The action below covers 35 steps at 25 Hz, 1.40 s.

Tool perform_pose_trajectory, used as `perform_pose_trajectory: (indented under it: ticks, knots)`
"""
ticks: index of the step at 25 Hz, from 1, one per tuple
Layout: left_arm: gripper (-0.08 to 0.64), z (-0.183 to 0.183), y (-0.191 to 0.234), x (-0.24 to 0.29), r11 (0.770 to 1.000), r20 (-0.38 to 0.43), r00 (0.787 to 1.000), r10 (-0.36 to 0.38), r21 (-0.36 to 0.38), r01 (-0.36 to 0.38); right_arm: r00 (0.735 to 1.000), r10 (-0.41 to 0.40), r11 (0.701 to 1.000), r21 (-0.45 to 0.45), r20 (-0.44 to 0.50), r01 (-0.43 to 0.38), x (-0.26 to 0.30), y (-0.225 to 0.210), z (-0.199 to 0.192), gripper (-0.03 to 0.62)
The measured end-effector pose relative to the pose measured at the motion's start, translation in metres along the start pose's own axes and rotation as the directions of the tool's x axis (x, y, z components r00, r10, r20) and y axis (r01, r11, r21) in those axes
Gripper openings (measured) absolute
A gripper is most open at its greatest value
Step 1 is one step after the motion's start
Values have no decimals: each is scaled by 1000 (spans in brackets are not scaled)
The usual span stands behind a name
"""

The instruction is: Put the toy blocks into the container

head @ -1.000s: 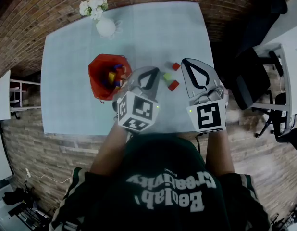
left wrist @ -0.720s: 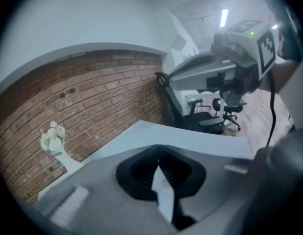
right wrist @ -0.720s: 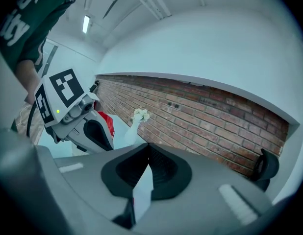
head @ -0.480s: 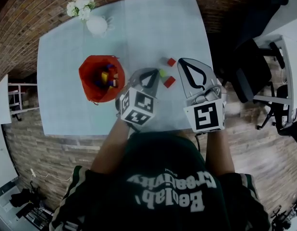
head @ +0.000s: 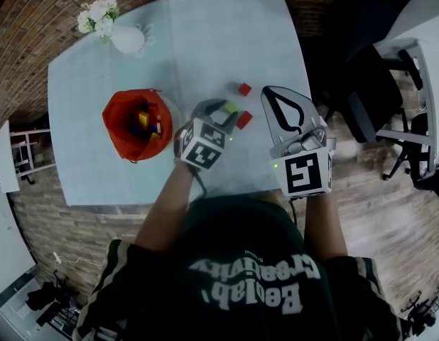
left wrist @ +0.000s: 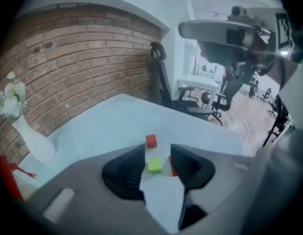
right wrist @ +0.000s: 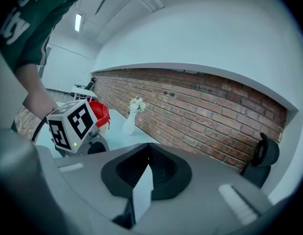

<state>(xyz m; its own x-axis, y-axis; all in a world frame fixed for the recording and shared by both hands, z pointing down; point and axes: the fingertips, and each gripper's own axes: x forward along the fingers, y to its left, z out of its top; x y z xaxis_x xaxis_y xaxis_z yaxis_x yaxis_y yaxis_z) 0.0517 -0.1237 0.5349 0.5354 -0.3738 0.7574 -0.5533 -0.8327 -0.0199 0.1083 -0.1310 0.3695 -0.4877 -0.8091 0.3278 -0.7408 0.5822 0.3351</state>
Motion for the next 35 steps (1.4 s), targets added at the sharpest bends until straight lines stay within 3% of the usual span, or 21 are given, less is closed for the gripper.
perform_pose_trajectory:
  ticks: [7, 21, 35]
  knots:
    - [216, -25, 7, 41, 999, -112, 993, -47, -25, 45, 1000, 0, 1000, 23, -30, 1, 2, -6, -20, 6]
    - [216, -63, 7, 95, 995, -235, 967, -97, -55, 87, 997, -11, 998, 65, -75, 15, 5, -21, -52, 6]
    - [147, -67, 19, 99, 996, -216, 974, -64, -75, 48, 998, 18, 998, 68, -68, -13, 18, -17, -51, 6]
